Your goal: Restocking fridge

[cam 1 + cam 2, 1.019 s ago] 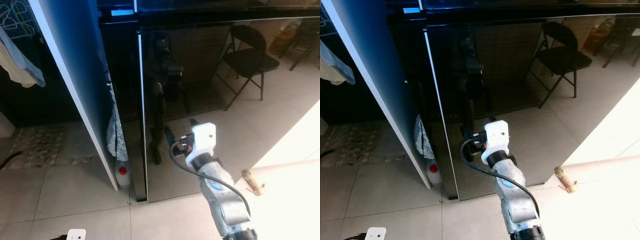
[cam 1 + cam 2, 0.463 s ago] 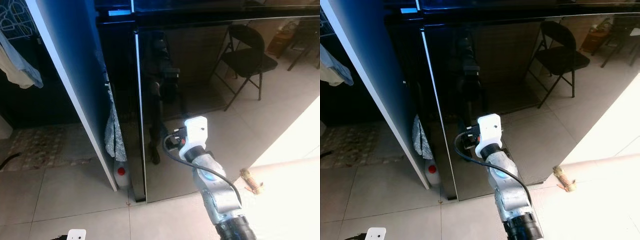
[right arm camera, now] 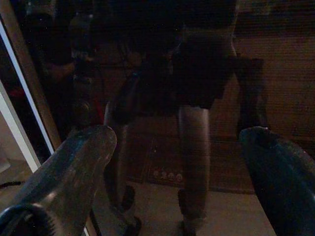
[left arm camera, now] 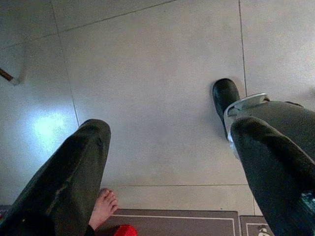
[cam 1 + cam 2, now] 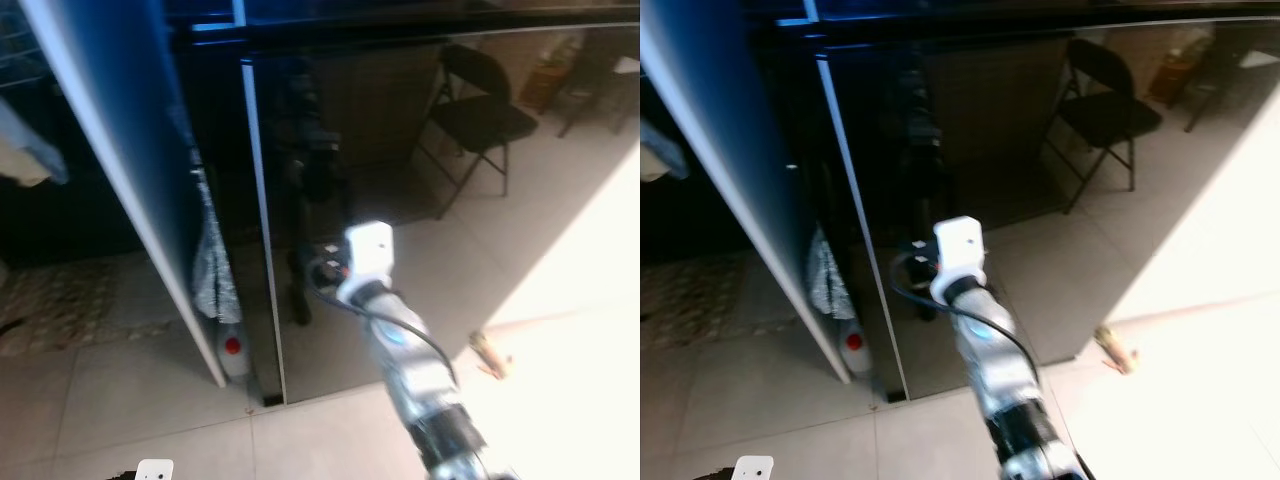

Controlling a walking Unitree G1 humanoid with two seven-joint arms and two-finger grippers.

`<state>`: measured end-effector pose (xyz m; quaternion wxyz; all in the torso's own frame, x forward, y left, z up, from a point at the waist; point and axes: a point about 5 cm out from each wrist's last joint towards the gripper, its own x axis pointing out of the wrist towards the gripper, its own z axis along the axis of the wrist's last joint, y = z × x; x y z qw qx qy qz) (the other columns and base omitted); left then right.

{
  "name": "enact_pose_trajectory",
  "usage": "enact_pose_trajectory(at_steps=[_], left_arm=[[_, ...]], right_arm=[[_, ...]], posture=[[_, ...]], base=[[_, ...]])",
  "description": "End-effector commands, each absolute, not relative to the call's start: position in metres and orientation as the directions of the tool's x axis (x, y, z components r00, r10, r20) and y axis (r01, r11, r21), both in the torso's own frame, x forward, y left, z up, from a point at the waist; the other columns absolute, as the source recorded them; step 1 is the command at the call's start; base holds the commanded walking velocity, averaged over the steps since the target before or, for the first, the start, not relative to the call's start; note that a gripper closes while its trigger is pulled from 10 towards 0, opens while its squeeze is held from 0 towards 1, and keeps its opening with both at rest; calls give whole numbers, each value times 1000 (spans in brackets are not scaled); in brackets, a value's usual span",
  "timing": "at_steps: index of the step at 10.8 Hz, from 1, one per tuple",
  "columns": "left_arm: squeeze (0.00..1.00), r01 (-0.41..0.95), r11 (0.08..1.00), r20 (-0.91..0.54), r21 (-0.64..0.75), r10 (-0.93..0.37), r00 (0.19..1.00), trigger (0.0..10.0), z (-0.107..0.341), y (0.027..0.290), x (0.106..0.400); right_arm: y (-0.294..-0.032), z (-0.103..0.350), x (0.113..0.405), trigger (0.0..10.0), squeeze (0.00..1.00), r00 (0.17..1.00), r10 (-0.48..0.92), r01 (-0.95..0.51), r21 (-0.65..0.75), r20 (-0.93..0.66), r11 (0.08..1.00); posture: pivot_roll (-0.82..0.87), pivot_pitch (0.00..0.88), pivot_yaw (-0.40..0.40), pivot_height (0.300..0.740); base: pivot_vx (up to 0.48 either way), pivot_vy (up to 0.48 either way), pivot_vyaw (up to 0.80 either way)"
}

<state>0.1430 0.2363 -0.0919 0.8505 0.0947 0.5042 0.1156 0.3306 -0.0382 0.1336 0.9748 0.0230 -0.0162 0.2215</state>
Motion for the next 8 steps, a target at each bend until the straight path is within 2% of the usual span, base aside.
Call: enact_pose_trajectory(at_steps=[1, 5, 8], left_arm=[[0, -104, 953, -845, 284, 300, 442, 10000, -95, 237, 135], [0, -110, 952, -845, 286, 305, 440, 10000, -95, 238, 134], [0, -115, 951, -843, 285, 307, 441, 10000, -95, 237, 134]], right_arm=[[-13, 149, 334, 10000, 0, 859, 505, -508, 28, 81, 861], [21, 174, 352, 10000, 0, 825, 556, -562, 34, 97, 827], [31, 194, 366, 10000, 0, 822, 558, -564, 31, 112, 825]], posture=[[-187, 77, -23, 740], [-167, 73, -25, 740], [-153, 66, -28, 740]], base=[[0, 0, 0], [0, 0, 0], [0, 0, 0]])
